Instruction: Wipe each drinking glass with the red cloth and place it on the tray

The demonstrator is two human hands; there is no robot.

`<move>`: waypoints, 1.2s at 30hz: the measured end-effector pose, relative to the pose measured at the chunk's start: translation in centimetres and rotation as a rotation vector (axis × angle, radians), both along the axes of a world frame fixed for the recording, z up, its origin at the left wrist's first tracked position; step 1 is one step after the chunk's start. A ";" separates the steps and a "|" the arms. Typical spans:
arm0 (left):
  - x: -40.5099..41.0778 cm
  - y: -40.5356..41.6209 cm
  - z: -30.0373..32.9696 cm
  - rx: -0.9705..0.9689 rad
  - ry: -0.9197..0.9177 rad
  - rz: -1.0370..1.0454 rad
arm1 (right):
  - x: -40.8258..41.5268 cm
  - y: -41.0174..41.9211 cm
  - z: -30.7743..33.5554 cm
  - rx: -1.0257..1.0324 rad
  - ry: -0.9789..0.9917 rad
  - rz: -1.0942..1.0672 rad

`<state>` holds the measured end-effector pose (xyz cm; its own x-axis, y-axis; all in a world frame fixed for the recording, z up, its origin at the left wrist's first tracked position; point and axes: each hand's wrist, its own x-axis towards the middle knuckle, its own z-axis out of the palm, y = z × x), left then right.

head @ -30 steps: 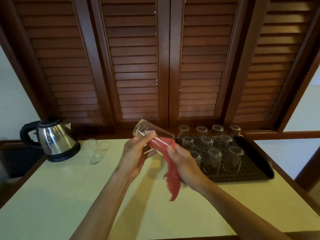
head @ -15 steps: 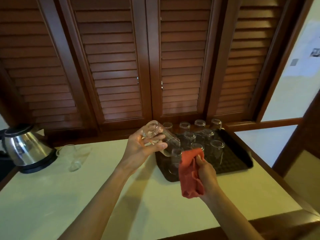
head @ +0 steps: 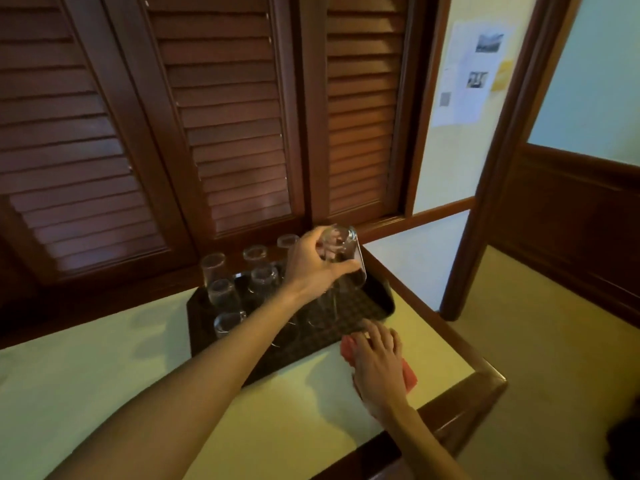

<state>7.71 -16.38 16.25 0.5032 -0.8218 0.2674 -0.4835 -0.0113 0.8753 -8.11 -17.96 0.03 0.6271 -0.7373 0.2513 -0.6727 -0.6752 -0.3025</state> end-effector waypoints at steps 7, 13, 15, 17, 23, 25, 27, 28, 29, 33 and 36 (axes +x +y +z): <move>3.7 -9.9 -2.2 0.289 -0.228 0.142 | 0.3 -2.5 0.2 0.116 -0.036 0.091; 5.1 -13.2 -4.4 0.489 -0.343 0.144 | 0.5 -3.0 -0.8 0.133 -0.082 0.076; 5.4 -13.7 -4.9 0.542 -0.357 0.148 | 0.5 -3.1 -0.8 0.135 -0.089 0.074; 5.5 -14.1 -5.1 0.573 -0.366 0.153 | 0.5 -3.1 -0.9 0.144 -0.098 0.074; 5.1 -14.6 -5.1 0.622 -0.345 0.162 | 0.5 -3.3 -1.2 0.149 -0.093 0.074; 4.9 -14.6 -5.2 0.639 -0.350 0.166 | 0.4 -3.3 -1.3 0.151 -0.095 0.073; 4.8 -14.7 -5.3 0.649 -0.356 0.168 | 0.4 -3.3 -1.3 0.143 -0.094 0.077; 4.8 -14.7 -5.3 0.652 -0.356 0.166 | 0.4 -3.3 -1.3 0.141 -0.091 0.079; 4.8 -14.7 -5.3 0.655 -0.351 0.165 | 0.4 -3.3 -1.3 0.142 -0.091 0.078; 4.7 -14.8 -5.4 0.663 -0.351 0.159 | 0.4 -3.3 -1.3 0.148 -0.100 0.077; 4.5 -14.7 -5.3 0.666 -0.353 0.157 | 0.4 -3.3 -1.4 0.152 -0.091 0.076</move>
<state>12.21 -31.07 10.96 0.6043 -0.7913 -0.0926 -0.6819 -0.5739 0.4535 -7.71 -21.30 -1.35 0.6620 -0.7227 0.1986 -0.5868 -0.6646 -0.4625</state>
